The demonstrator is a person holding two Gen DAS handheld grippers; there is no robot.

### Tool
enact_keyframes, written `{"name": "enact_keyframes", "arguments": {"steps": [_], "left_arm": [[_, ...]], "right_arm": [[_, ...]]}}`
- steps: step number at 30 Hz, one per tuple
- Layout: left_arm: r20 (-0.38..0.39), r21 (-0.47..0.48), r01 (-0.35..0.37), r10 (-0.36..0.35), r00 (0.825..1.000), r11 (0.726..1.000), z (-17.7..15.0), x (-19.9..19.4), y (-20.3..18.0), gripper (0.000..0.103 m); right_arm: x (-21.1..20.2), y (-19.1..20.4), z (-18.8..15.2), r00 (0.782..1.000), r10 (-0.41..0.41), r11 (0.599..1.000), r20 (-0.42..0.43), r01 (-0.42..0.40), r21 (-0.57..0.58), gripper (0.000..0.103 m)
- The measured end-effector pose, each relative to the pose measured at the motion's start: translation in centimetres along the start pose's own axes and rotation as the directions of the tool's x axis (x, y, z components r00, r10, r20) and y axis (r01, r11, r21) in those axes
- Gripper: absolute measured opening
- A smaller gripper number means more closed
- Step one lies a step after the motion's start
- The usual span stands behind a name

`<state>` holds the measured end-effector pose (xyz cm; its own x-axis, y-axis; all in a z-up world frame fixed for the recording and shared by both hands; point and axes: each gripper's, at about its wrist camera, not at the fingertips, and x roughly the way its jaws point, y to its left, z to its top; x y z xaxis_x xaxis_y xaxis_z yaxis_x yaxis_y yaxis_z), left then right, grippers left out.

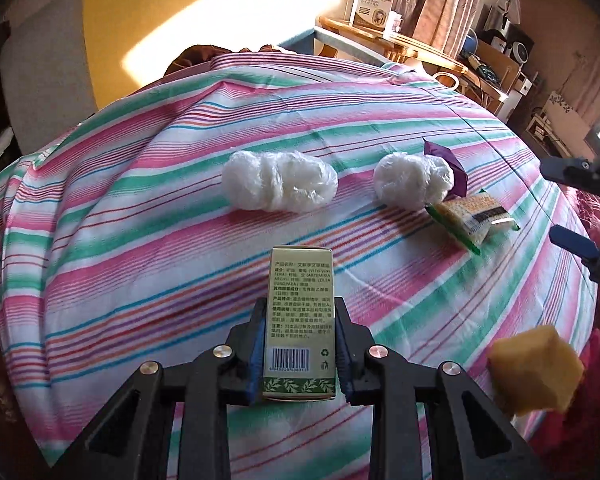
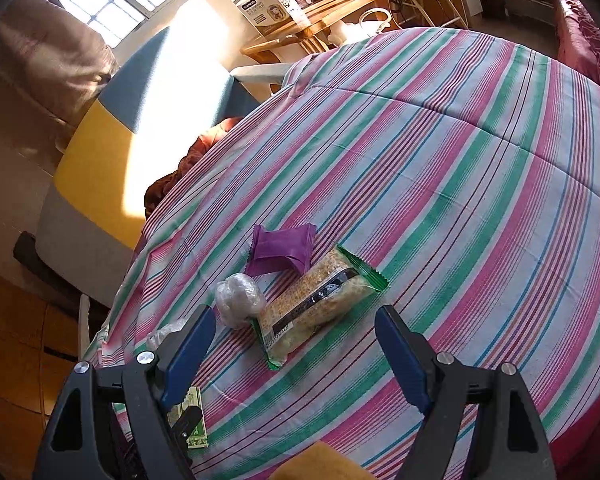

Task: Organize objects
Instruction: 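Grasp a plastic-wrapped white bundle with the right gripper while the left gripper holds the box, then carry the medicine box into the tray and open the left gripper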

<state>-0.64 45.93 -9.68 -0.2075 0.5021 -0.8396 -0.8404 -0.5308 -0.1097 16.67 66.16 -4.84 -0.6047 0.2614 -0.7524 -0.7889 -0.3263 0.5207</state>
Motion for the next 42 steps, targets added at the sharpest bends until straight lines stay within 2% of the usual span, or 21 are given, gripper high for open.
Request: {"name": "enact_keyframes", "arguments": {"steps": [6, 10, 13, 16, 19, 23, 27, 29, 31, 33, 34, 38, 40, 42], "left_arm": [[0.022, -0.028, 0.000, 0.001, 1.000, 1.000, -5.0, -3.2, 1.7, 0.030], [0.047, -0.041, 0.004, -0.002, 0.999, 0.999, -6.9, -4.2, 2.4, 0.030], [0.065, -0.027, 0.014, -0.012, 0.998, 1.000, -7.2, -4.0, 2.4, 0.030], [0.079, -0.013, 0.016, -0.015, 0.997, 1.000, -7.3, -3.8, 2.5, 0.031], [0.092, -0.019, 0.024, -0.023, 0.995, 1.000, -7.5, -3.8, 2.7, 0.031], [0.112, -0.030, 0.049, -0.045, 0.993, 0.998, -7.7, -3.9, 3.1, 0.031], [0.127, -0.056, 0.085, -0.078, 0.989, 0.995, -7.8, -3.9, 3.7, 0.032], [0.131, -0.062, 0.093, -0.084, 0.988, 0.994, -7.9, -3.9, 3.8, 0.032], [0.134, -0.069, 0.101, -0.091, 0.987, 0.992, -7.9, -3.9, 3.9, 0.032], [0.138, -0.076, 0.109, -0.098, 0.986, 0.991, -7.9, -3.8, 4.0, 0.032], [0.140, -0.079, 0.113, -0.101, 0.985, 0.990, -7.9, -3.8, 4.0, 0.033], [0.147, -0.084, 0.122, -0.109, 0.983, 0.989, -8.0, -3.8, 4.2, 0.033], [0.151, -0.079, 0.117, -0.104, 0.983, 0.990, -8.0, -3.8, 4.0, 0.033], [0.152, -0.077, 0.114, -0.101, 0.983, 0.991, -8.0, -3.8, 3.9, 0.032]], "right_arm": [[0.5, 0.8, -0.3, 1.000, -0.012, 0.999, -0.018, 0.011, -0.046, 0.083], [1.1, 2.8, -1.1, 0.999, 0.017, 0.989, -0.047, -0.023, -0.149, 0.081], [1.6, 5.1, -2.2, 0.996, 0.035, 0.963, -0.082, -0.056, -0.263, 0.077], [2.2, 7.8, -3.6, 0.990, 0.044, 0.918, -0.136, -0.093, -0.384, 0.071], [3.1, 11.3, -5.0, 0.983, 0.019, 0.834, -0.180, -0.115, -0.539, 0.071], [5.7, 15.9, -6.4, 0.976, -0.050, 0.684, -0.211, -0.120, -0.720, 0.071], [9.8, 19.0, -7.5, 0.965, -0.156, 0.535, -0.211, -0.096, -0.839, 0.072], [12.1, 19.9, -7.8, 0.956, -0.211, 0.483, -0.203, -0.079, -0.872, 0.074], [14.0, 20.5, -8.1, 0.945, -0.254, 0.453, -0.204, -0.070, -0.889, 0.075], [15.4, 20.8, -8.2, 0.941, -0.274, 0.445, -0.201, -0.062, -0.894, 0.073], [15.9, 20.9, -8.3, 0.938, -0.284, 0.447, -0.200, -0.055, -0.893, 0.054], [15.2, 20.7, -8.8, 0.943, -0.246, 0.488, -0.225, -0.080, -0.869, 0.048], [14.4, 20.1, -9.6, 0.939, -0.258, 0.498, -0.226, -0.071, -0.864, 0.048], [13.4, 19.2, -10.5, 0.934, -0.251, 0.530, -0.256, -0.089, -0.843, 0.048]]}}
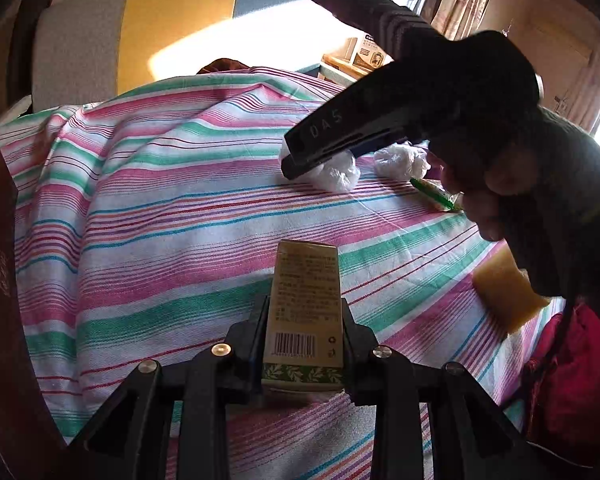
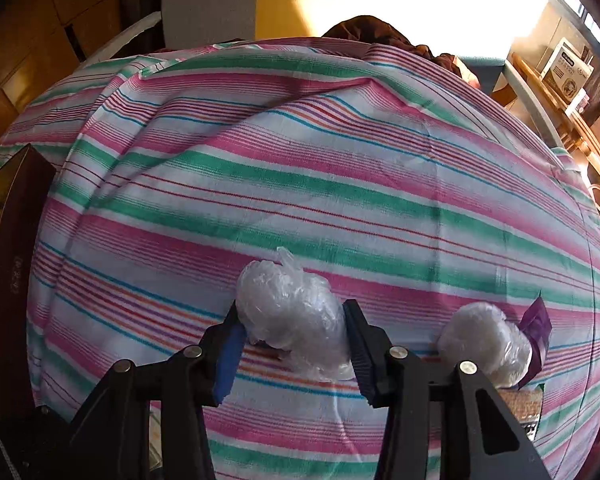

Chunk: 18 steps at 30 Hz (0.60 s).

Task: Organize objects
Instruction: 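Carry the medicine box into the tray and open the left gripper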

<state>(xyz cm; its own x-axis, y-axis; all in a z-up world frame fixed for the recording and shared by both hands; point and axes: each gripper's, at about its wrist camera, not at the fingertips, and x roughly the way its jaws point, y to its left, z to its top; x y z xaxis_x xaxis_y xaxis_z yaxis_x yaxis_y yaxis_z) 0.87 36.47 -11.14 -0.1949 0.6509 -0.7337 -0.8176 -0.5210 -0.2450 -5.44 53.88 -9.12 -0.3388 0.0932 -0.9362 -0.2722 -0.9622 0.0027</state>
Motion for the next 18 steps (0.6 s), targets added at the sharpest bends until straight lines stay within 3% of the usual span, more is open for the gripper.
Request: {"name": "enact_keyframes", "arguments": {"steps": [6, 12, 18], "left_arm": [[-0.016, 0.017, -0.022, 0.023, 1.000, 1.000, 0.5, -0.1, -0.4, 0.030], [0.022, 0.035, -0.077, 0.076, 0.997, 0.996, 0.8, -3.9, -1.1, 0.030], [0.091, 0.018, -0.141, 0.138, 0.986, 0.990, 1.3, -9.0, -0.4, 0.030]], "right_arm": [[-1.6, 0.7, -4.6, 0.996, 0.086, 0.992, -0.006, -0.085, 0.089, 0.048], [-1.6, -0.4, -5.7, 0.989, 0.140, 0.976, 0.039, -0.144, 0.162, 0.049], [-1.2, 0.8, -5.7, 0.995, 0.081, 0.989, 0.065, -0.088, 0.118, 0.047]]}}
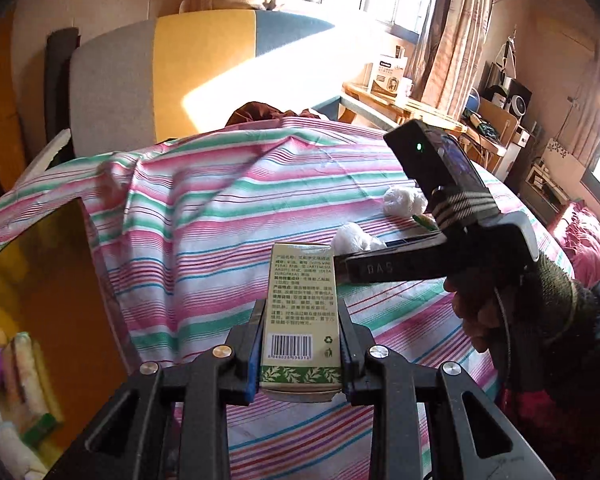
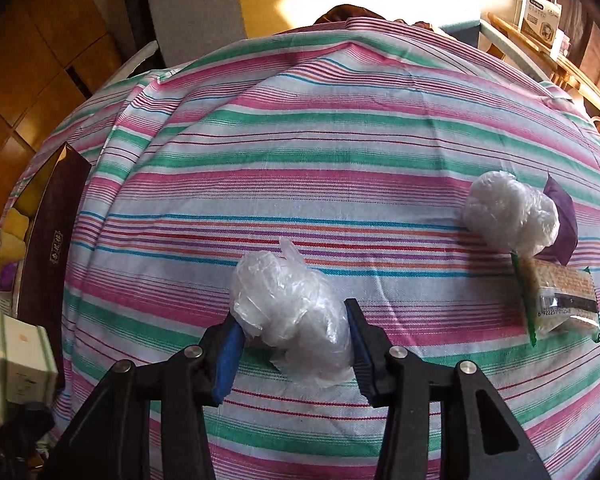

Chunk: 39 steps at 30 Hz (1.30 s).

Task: Organize objects
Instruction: 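Carry the medicine box into the tray and open the left gripper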

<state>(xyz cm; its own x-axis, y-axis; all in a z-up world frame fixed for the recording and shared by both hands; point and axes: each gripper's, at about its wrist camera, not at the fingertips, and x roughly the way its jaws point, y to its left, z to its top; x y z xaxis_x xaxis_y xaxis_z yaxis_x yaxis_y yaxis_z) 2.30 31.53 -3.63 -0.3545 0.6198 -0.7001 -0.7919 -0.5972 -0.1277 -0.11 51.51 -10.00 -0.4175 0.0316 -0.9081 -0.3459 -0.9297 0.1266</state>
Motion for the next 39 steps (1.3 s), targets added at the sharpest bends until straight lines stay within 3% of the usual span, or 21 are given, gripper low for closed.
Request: {"name": "enact_keyframes", "arguments": {"steps": [3, 12, 16, 20, 27, 32, 39], "left_arm": [[0.012, -0.018, -0.034, 0.034, 0.999, 0.999, -0.2, -1.7, 1.2, 0.030], [0.013, -0.135, -0.095, 0.098, 0.995, 0.986, -1.9, -5.7, 7.4, 0.030], [0.001, -0.287, -0.087, 0.091, 0.996, 0.954, -2.3, -8.1, 13.7, 0.030], [-0.024, -0.381, -0.154, 0.157, 0.987, 0.912, -2.3, -9.4, 19.6, 0.030], [-0.103, -0.491, -0.240, 0.218, 0.971, 0.838, -0.4, -6.6, 27.8, 0.030], [-0.171, -0.526, -0.265, 0.205, 0.964, 0.808, 0.3, -2.7, 30.5, 0.030], [-0.255, -0.519, -0.382, 0.288, 0.923, 0.765, 0.3, 0.3, 32.9, 0.034]], "right_arm": [[0.2, 0.7, -0.2, 0.999, -0.048, 0.998, 0.013, 0.048, -0.043, 0.040], [0.5, 0.9, -0.3, 0.997, -0.068, 0.996, 0.031, 0.070, -0.058, 0.038], [0.6, 1.2, -0.3, 0.996, -0.082, 0.994, 0.032, 0.084, -0.070, 0.038], [0.6, 1.4, -0.3, 0.995, -0.095, 0.992, 0.033, 0.098, -0.084, 0.038], [0.6, 1.1, -0.3, 0.994, -0.102, 0.990, 0.034, 0.105, -0.094, 0.038], [0.7, 1.0, -0.2, 0.994, -0.105, 0.989, 0.034, 0.107, -0.099, 0.038], [0.9, 1.2, 0.1, 0.994, -0.104, 0.989, 0.036, 0.107, -0.103, 0.038]]}}
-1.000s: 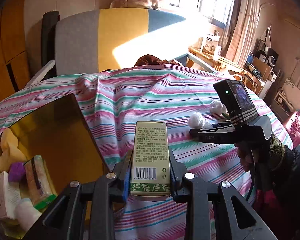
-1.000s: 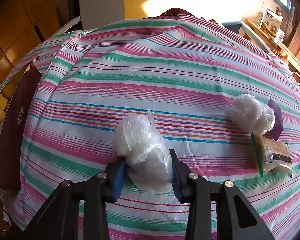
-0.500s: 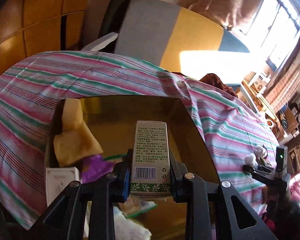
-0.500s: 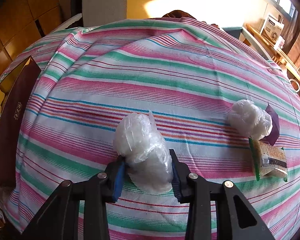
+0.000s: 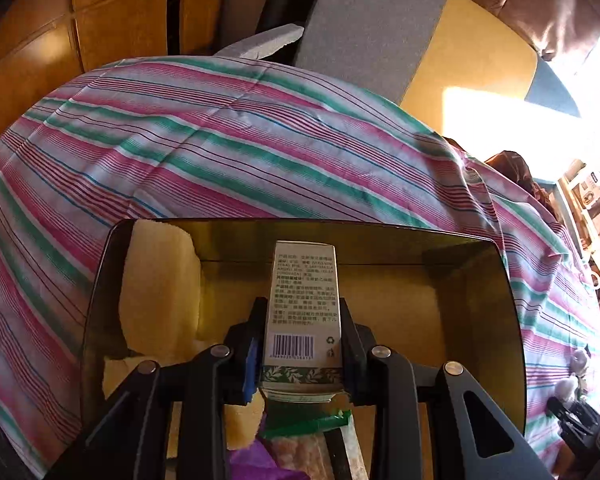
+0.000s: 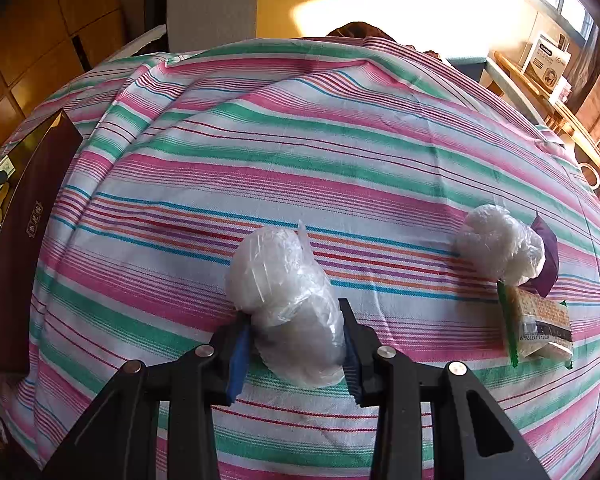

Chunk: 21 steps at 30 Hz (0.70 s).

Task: Organize objects
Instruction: 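Carry the medicine box into the tray and open the left gripper, then carry the wrapped bundle into the tray and open the right gripper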

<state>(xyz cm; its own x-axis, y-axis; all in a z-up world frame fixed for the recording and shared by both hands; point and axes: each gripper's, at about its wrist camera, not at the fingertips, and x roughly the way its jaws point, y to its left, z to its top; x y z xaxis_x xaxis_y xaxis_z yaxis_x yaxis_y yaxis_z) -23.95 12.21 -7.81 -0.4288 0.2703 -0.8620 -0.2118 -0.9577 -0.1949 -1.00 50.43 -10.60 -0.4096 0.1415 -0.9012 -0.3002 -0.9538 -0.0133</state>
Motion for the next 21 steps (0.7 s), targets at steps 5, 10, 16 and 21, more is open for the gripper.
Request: {"name": "enact_keyframes", "arguments": {"steps": [5, 10, 16, 21], "left_arm": [[0.023, 0.025, -0.035, 0.035, 0.999, 0.999, -0.3, -0.5, 0.1, 0.049], [0.089, 0.052, -0.050, 0.046, 0.995, 0.997, -1.3, -3.3, -0.2, 0.049], [0.223, 0.125, -0.048, 0.019, 0.975, 0.991, -4.1, -9.1, -0.9, 0.050], [0.294, 0.177, -0.046, -0.008, 0.956, 0.983, -7.1, -12.8, -1.1, 0.050]], "right_arm": [[0.0, -0.2, 0.1, 1.000, 0.007, 1.000, -0.001, -0.007, 0.008, 0.038], [-0.1, 0.0, 0.0, 1.000, -0.007, 1.000, 0.003, 0.007, 0.006, 0.038], [-0.3, 0.5, 0.2, 0.999, -0.038, 0.999, -0.004, 0.038, 0.005, 0.036], [-2.4, 2.8, 1.2, 1.000, 0.005, 1.000, 0.028, -0.006, 0.004, 0.036]]}}
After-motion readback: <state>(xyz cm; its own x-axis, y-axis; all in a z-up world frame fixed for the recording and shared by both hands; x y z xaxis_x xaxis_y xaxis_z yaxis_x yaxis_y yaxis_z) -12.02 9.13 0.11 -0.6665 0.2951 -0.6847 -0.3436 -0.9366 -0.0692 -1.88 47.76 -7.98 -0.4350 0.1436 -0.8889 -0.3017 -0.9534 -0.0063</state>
